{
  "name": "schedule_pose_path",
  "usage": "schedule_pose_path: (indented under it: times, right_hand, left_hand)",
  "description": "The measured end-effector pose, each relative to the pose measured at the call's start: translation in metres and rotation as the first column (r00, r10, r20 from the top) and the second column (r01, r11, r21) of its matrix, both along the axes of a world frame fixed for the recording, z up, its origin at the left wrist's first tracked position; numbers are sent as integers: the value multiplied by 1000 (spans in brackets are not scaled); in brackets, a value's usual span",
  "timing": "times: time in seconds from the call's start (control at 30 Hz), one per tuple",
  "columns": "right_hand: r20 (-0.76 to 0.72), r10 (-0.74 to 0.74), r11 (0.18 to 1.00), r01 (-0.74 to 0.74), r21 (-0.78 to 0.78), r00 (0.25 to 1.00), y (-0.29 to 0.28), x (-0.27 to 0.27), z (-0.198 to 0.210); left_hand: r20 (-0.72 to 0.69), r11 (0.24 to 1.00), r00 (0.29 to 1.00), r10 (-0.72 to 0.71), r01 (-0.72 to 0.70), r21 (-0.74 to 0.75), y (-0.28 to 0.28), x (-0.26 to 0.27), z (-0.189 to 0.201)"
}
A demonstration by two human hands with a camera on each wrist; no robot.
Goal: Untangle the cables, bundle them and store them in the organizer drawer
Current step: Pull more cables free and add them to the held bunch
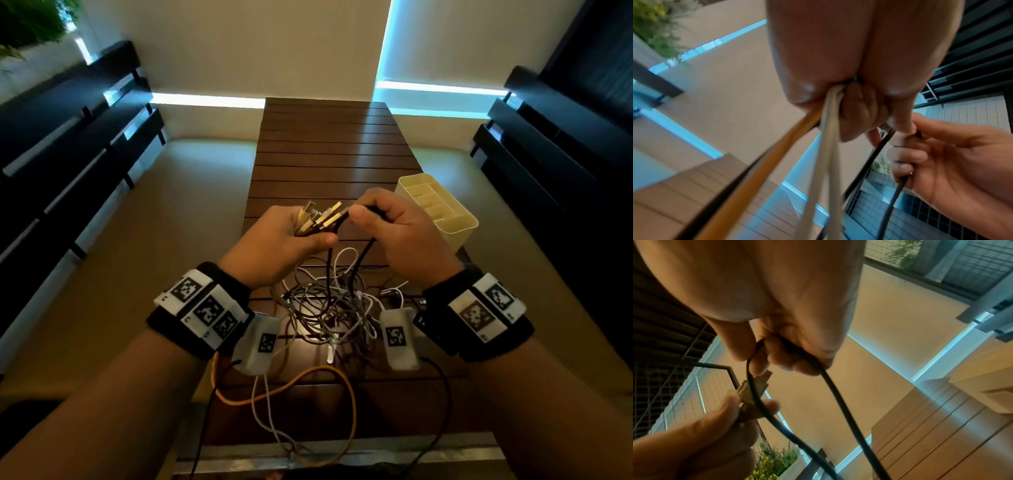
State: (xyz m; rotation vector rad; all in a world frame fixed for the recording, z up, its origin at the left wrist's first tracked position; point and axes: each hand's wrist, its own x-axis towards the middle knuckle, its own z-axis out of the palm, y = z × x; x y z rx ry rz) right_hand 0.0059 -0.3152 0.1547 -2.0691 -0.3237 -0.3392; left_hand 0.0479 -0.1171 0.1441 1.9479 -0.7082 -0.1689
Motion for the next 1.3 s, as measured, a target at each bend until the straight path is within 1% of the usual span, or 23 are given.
schedule_pose_path:
  times: [0.07, 0.17, 0.23, 0.33, 0.37, 0.43, 0.5, 0.57, 0.63, 0.7, 0.77, 0.8, 0.87, 0.9, 0.97, 1.0, 1.07, 1.13, 1.2, 1.23, 1.3]
  right_hand:
    - [8, -23, 999, 23, 30, 1000, -2, -5, 2]
    - [-1, -62, 997, 62, 40, 998, -11, -10, 6]
    - [-48, -85, 996, 85, -3, 995, -20, -12, 6]
    - [-141, -126, 988, 112, -104, 982, -32, -20, 1]
    - [-165, -129, 989, 115, -94, 978, -34, -23, -1]
    - [-212, -103, 995, 100, -25, 972, -35, -32, -6]
    - [-271, -43, 996, 61, 58, 962, -32, -42, -9]
    - [-300, 1, 993, 34, 113, 954, -30, -51, -11]
    - [-300, -12, 995, 42, 94, 954, -29, -55, -13]
    - [-320, -37, 999, 45, 19, 947, -27, -58, -14]
    - [-366, -21, 998, -1, -59, 930, -21, -63, -18]
    - [-400, 1, 997, -31, -69, 917, -17, -66, -21]
    - [-480, 23, 996, -63, -67, 877, -8, -70, -25]
    - [-511, 16, 997, -55, -62, 860, -6, -70, -29]
    - [-528, 6, 999, -29, -34, 849, -5, -69, -34]
    - [-543, 25, 999, -34, -7, 840, -5, -67, -37]
    - [-614, 109, 994, -103, 45, 782, -1, -66, -42]
    - [-683, 190, 981, -171, 97, 705, 10, -68, -50]
    - [-711, 284, 957, -231, 173, 643, 22, -71, -63]
    - [-716, 331, 943, -239, 231, 614, 25, -73, -70]
    - [-760, 425, 904, -188, 384, 492, 23, -78, -76]
  left_hand:
    - [-61, 998, 998, -23, 20, -55, -6, -2, -1]
    - [-136, 983, 991, 10, -34, -179, -11, -2, 3]
    - [-151, 963, 987, 52, -89, -254, -10, 0, 9]
    - [-210, 916, 972, 103, -175, -361, -5, 5, 20]
    - [-218, 911, 970, 110, -186, -369, -3, 6, 21]
    - [-232, 926, 967, 105, -181, -333, 0, 5, 19]
    - [-273, 961, 959, 76, -144, -237, 3, 1, 12]
    - [-306, 991, 951, 39, -77, -113, 3, -6, 4]
    - [-319, 1000, 948, -8, 2, -17, 0, -16, -1]
    - [-319, 999, 947, -30, 35, 9, -5, -25, -6]
    - [-338, 998, 940, -41, 21, -64, -10, -29, -10]
    - [-361, 993, 931, -45, 3, -116, -12, -30, -12]
    - [-402, 982, 915, -37, -42, -185, -17, -32, -13]
    - [-415, 975, 909, -41, -54, -213, -21, -35, -14]
    - [-442, 957, 894, -72, -63, -282, -28, -39, -13]
    - [-453, 944, 886, -93, -66, -323, -32, -40, -13]
    - [-474, 908, 871, -132, -85, -410, -42, -42, -12]
    - [-521, 854, 839, -158, -148, -498, -53, -42, -9]
    - [-557, 816, 815, -160, -209, -540, -60, -40, -4]
    - [-558, 813, 817, -145, -223, -538, -61, -37, -4]
    - [-552, 822, 825, -119, -230, -520, -57, -30, -7]
